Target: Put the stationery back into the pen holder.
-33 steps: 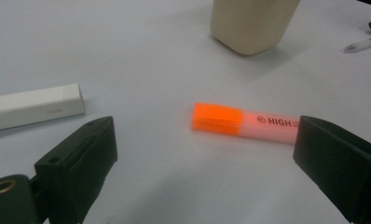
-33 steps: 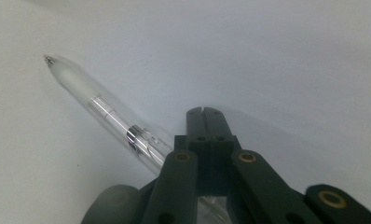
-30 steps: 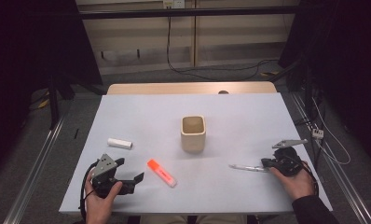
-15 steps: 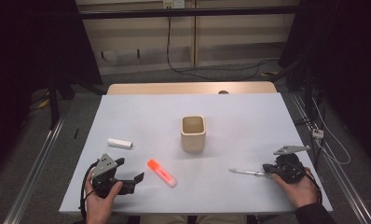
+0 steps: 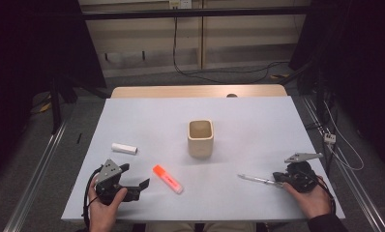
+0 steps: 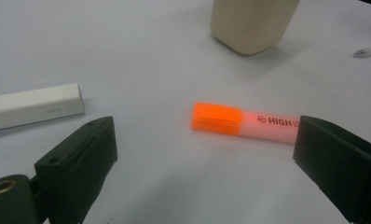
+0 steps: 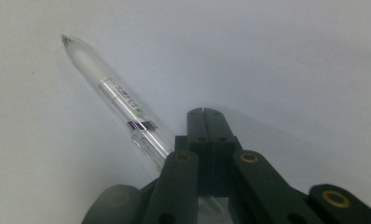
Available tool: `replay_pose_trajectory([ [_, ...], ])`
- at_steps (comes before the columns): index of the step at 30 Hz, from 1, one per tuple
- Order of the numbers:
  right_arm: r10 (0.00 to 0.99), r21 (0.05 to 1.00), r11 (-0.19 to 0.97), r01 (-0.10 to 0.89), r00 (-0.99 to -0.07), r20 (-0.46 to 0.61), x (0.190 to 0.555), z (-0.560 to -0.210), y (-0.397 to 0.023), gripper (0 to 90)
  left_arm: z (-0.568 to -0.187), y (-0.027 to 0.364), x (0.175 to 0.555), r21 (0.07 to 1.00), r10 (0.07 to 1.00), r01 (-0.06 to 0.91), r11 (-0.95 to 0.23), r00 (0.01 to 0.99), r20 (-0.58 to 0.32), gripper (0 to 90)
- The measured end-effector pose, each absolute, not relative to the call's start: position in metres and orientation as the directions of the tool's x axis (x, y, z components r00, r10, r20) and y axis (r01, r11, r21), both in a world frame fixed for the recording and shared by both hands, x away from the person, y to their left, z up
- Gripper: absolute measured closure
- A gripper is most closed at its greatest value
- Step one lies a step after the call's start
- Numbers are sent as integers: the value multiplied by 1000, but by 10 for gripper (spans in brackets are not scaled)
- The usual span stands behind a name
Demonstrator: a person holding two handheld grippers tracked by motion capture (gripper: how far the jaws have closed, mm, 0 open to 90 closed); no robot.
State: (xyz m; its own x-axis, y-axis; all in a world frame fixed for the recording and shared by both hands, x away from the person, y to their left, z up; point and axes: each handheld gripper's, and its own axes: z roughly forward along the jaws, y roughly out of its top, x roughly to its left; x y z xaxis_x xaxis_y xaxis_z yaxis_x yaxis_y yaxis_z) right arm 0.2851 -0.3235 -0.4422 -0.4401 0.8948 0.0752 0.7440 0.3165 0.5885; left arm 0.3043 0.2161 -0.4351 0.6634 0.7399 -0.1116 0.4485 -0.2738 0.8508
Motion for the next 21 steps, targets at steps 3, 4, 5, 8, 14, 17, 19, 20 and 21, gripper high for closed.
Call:
replay_pose_trajectory([
  [3, 896, 601, 309, 737, -437, 76, 286, -442, -326, 841, -435, 216, 304, 850, 739, 449, -274, 664, -113, 60],
  [4, 896, 606, 305, 734, -437, 78, 287, -441, -326, 842, -435, 216, 304, 850, 741, 451, -273, 662, -114, 59],
  [5, 893, 614, 304, 729, -443, 83, 287, -440, -327, 838, -435, 216, 305, 850, 741, 450, -274, 663, -112, 60],
  [8, 884, 636, 309, 707, -460, 83, 287, -439, -327, 813, -435, 216, 305, 851, 740, 449, -272, 663, -113, 60],
  [14, 861, 693, 332, 640, -506, 55, 290, -432, -325, 578, -435, 216, 305, 852, 740, 449, -270, 663, -114, 59],
  [17, 854, 720, 344, 603, -520, 28, 291, -426, -323, 415, -436, 216, 305, 851, 739, 449, -273, 664, -113, 60],
  [19, 858, 718, 334, 610, -512, 35, 295, -424, -322, 273, -435, 216, 305, 850, 741, 450, -273, 662, -112, 60],
  [20, 858, 713, 332, 618, -513, 44, 297, -424, -321, 223, -435, 216, 305, 849, 741, 450, -276, 663, -110, 60],
  [21, 856, 711, 329, 621, -515, 53, 298, -425, -320, 183, -436, 216, 305, 851, 741, 449, -273, 662, -112, 59],
])
